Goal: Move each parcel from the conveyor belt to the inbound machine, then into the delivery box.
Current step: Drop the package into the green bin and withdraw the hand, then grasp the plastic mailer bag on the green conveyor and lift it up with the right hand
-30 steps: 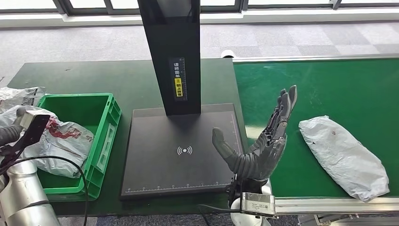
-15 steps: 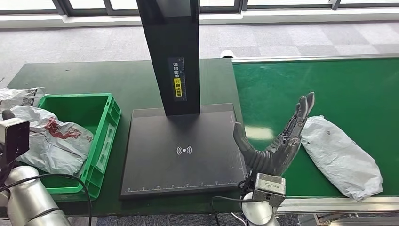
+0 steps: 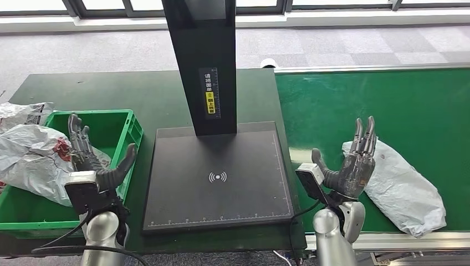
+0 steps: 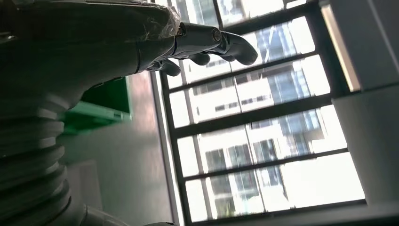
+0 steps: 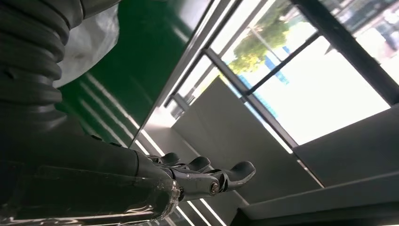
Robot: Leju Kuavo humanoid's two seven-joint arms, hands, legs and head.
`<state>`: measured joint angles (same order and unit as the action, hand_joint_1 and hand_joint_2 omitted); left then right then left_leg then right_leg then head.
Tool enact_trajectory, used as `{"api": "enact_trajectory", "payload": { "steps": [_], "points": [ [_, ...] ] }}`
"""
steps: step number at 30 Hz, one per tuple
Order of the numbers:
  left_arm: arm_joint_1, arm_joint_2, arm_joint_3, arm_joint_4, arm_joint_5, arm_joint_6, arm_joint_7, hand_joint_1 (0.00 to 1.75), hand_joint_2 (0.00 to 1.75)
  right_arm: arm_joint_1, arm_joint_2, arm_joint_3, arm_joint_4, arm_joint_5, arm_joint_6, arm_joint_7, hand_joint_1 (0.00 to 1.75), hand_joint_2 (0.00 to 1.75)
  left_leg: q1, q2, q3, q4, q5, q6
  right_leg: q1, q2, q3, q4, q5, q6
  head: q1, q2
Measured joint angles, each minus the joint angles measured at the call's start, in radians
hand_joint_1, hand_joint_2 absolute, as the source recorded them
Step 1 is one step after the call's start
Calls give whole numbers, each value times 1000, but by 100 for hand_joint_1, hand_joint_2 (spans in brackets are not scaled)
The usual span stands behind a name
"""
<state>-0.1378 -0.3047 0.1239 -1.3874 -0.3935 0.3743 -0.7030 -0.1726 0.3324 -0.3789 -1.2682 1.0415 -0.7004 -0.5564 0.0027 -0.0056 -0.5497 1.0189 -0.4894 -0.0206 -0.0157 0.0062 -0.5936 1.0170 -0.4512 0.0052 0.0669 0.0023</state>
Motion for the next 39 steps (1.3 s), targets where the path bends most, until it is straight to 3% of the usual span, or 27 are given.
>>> {"api": "enact_trajectory", "payload": {
  "steps": [3, 5, 8, 10, 15, 21, 24, 26, 30, 39],
  "points": [
    [56, -17, -101, 1, 51, -118, 0, 0, 175, -18, -2, -88, 2, 349, -1, 226, 0, 175, 0, -1, -1, 0, 0, 0, 0, -1, -1, 0, -1, 1, 0, 0],
    [83, -24, -168, 4, 83, -128, 0, 0, 175, -26, -19, -115, 12, 472, -1, 380, 0, 175, 0, 0, -2, 0, 0, 0, 0, -1, -1, 0, -1, 1, 0, 0],
    [113, -25, -232, 7, 153, -112, 0, 0, 175, -38, -78, -109, 57, 503, -1, 614, 0, 175, 0, 0, -3, 0, 0, 1, -1, -1, -1, 0, 0, 1, 0, 0],
    [133, -24, -258, 6, 194, -102, 0, 0, 175, -52, -131, -91, 103, 505, -1, 722, 0, 175, 0, 0, -3, 0, 0, 1, -1, -1, -1, 0, 0, 1, 0, 0],
    [178, -20, -279, -15, 220, -75, 0, 0, 175, -107, -252, -71, 246, 505, -1, 824, 0, 175, 0, 0, -3, 0, 0, 3, -2, -1, -1, 0, 0, 2, 0, 0],
    [236, -19, -279, -56, 229, -63, 0, 0, 175, -171, -354, -80, 421, 497, -1, 798, 0, 175, 0, 0, -3, 0, 0, 3, -2, -1, -1, 0, 0, 2, 0, 0],
    [256, -19, -281, -70, 229, -49, 0, 0, 175, -207, -382, -106, 515, 448, 1, 719, 0, 175, 0, 0, -3, 0, 0, 3, -2, -1, -2, 0, 0, 2, 0, 0],
    [265, -19, -287, -76, 229, -42, 0, 0, 175, -240, -397, -134, 598, 370, 15, 624, 0, 175, 0, 0, -3, 0, 0, 3, -2, -1, -2, 0, 0, 2, 0, 0],
    [274, -19, -298, -77, 229, -26, 0, 0, 175, -289, -412, -199, 733, 262, 56, 483, 0, 175, 0, 0, -4, 0, 1, 4, -2, -1, -2, 0, 1, 2, 0, 0],
    [275, -16, -311, -77, 244, 6, 0, 0, 175, -335, -414, -290, 860, 141, 139, 337, 0, 175, 0, 0, -4, 0, 1, 4, -2, -1, -2, 0, 1, 2, 0, 0]
  ]
}}
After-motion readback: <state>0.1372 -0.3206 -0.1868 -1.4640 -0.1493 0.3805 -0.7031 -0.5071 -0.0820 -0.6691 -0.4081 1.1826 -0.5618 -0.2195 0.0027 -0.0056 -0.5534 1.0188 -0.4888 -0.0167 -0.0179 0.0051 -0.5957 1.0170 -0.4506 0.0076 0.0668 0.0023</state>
